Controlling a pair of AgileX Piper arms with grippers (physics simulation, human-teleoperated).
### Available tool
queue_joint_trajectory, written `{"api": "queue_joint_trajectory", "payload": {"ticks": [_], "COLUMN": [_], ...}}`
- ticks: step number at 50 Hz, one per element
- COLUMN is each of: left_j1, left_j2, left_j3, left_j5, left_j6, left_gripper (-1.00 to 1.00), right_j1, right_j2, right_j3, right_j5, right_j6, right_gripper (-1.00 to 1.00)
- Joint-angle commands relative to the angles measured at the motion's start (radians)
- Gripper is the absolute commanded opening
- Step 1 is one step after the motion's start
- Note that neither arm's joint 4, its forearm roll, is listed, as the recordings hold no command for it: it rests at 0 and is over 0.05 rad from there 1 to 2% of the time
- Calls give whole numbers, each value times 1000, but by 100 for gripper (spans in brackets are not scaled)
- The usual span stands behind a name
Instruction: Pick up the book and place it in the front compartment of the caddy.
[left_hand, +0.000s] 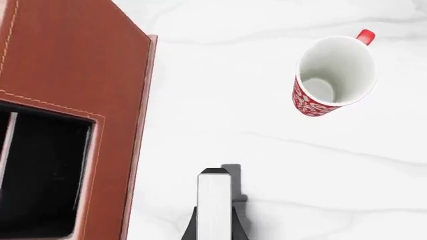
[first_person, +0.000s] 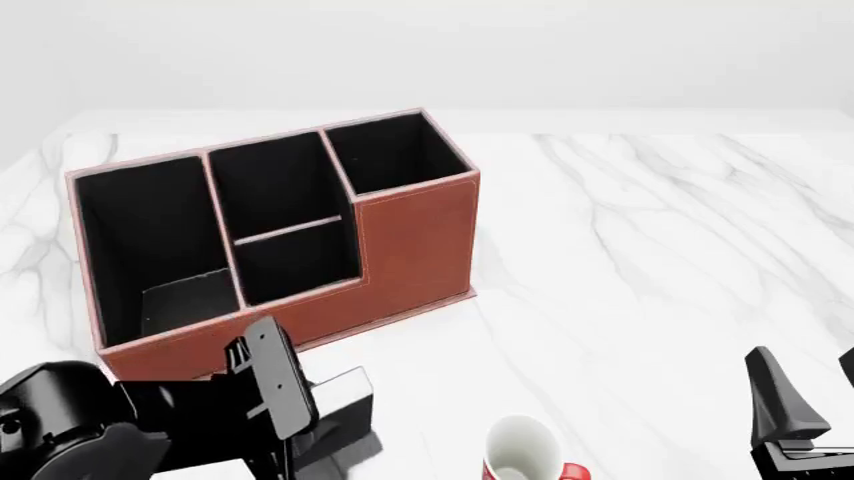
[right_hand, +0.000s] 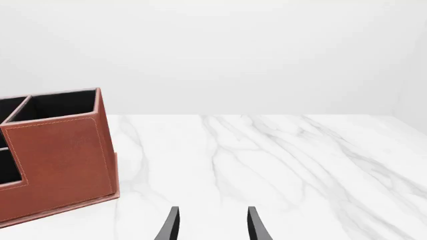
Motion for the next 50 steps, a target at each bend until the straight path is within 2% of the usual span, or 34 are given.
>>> {"api": "queue_joint_trajectory", "payload": {"ticks": [1,12,17,28,47,50], "left_j1": [11,34,42,128,238,243], "left_j2": [-37,-69,-71,-34,2,10], "left_j3": [-92,-230,-281,-405,-503,-525], "left_j5": [111,251,297,369,359,374], "left_j6": [75,206,238,344,468,467], "left_gripper": [-100,-100,-100,-100,-100,-100], "right_j1": [0,0,0,0,0,0], "right_j2": [-1,-1,-1,-1,-1,-1], "right_j3": [1,1,1,1,1,1], "right_j5": [0,0,0,0,0,0], "right_j6": [0,0,0,0,0,0], "right_gripper": [100,100,100,100,100,100]}}
